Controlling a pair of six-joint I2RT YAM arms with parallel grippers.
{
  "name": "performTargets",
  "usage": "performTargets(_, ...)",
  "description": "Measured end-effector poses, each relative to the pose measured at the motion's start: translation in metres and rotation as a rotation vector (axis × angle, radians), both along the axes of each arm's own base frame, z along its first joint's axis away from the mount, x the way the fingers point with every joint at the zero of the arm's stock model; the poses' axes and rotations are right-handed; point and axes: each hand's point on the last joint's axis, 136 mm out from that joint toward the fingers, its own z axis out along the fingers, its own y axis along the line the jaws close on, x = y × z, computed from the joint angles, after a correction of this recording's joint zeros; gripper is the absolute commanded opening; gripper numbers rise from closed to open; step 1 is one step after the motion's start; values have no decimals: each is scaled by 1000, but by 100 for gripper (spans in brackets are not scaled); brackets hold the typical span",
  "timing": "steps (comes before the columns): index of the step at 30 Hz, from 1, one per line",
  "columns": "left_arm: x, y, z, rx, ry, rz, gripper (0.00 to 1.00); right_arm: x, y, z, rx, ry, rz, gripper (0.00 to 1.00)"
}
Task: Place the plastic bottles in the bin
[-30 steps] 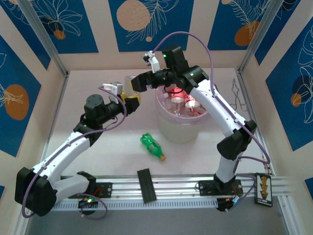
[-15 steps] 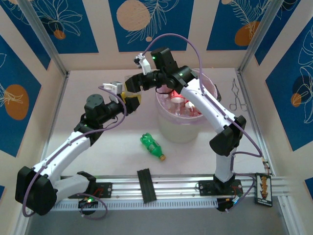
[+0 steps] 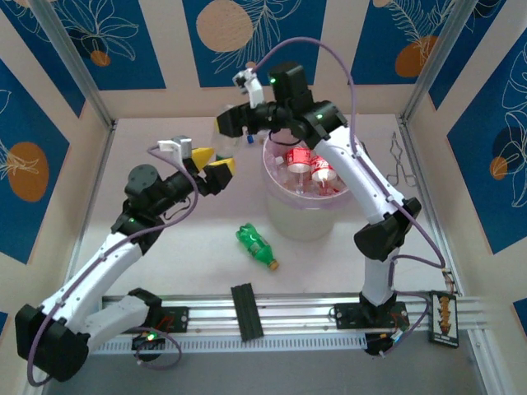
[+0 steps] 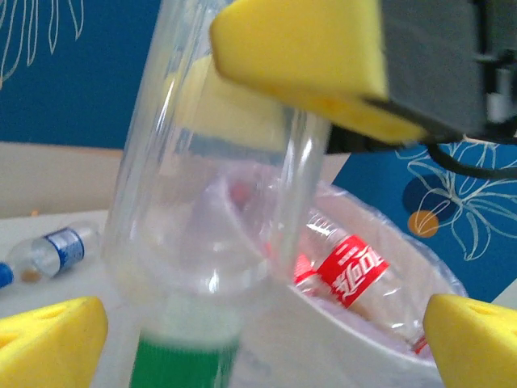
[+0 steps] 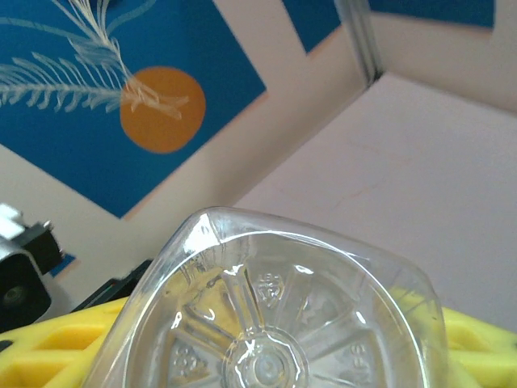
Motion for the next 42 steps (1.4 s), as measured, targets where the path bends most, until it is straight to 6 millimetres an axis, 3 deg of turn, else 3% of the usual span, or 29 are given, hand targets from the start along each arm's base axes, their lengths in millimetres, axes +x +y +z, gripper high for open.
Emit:
performTargets(3,-8,6,17,-18,-36,11,100,11,-18,31,48,-68,-41,54)
performTargets(7,-6,6,19,-18,-27,18,90,23,-46,54,75,-116,-104,54)
performTargets(12,24,-14,-7,4,85,0,76,29,-102,80,75,-165,-231,54)
performTargets(18,49,-47,-37,0,184,-68,65,15,-174,94,34,-187,-393,55)
performTargets(22,54,-78,-33,38,181,-113,62,7,-185,78,-21,-129,-411,55)
performTargets(26,50,-97,-21,31,151,-155,57,11,-182,32,-100,6,-395,55)
performTargets(32,54,-103,-29,26,178,-159,47,18,-177,-25,-180,190,-380,56)
performTargets(42,54,-109,-36,25,201,-169,43,11,-161,-61,-206,332,-323,56)
